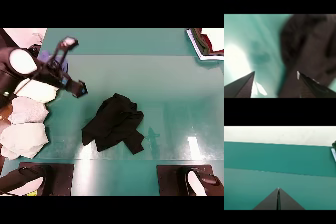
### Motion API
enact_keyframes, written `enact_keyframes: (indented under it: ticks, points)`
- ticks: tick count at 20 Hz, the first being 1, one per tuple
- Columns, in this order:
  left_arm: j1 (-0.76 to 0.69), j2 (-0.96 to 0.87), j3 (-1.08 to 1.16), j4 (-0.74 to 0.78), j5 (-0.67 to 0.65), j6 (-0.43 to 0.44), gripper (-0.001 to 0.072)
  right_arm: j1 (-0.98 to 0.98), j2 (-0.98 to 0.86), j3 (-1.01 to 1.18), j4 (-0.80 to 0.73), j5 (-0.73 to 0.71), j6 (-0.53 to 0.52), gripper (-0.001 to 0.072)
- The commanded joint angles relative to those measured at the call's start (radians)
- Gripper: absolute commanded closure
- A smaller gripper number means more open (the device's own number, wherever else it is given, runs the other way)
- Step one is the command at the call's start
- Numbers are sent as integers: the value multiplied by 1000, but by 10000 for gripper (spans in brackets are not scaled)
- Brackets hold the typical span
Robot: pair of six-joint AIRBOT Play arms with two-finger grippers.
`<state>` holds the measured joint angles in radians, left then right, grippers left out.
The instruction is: Fold the shirts.
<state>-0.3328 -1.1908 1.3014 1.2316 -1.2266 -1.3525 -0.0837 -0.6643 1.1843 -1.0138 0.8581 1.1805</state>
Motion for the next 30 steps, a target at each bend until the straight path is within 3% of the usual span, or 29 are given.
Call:
enact_keyframes:
  ticks: [1,6,11,13,14,18,19,20,21,25,30]
  points:
    - [2,0,-204,-173,45,52,80,1,-1,-1,-1,18,1,696]
    - [-66,-27,-427,-230,261,115,80,1,-72,-1,2,134,1,696]
    - [-83,-118,-435,-294,298,156,117,1,-158,-1,51,220,1,696]
    - [-80,-115,-418,-292,309,155,658,1,-190,-1,76,242,1,696]
    - [-75,-109,-393,-274,285,154,682,1,-208,-1,81,262,1,696]
    - [22,-16,-190,-133,87,99,682,1,-336,-2,80,478,1,693]
    - [56,22,-127,-101,44,99,682,4,-383,-2,80,540,1,568]
    - [85,54,-75,-84,17,99,682,16,-434,-5,81,576,4,263]
    - [110,83,-30,-80,6,99,682,37,-475,-26,95,582,31,144]
    - [130,132,34,-88,6,92,682,191,-639,-185,293,429,34,142]
    - [130,123,27,-87,-7,68,682,440,-841,-183,348,232,-4,142]
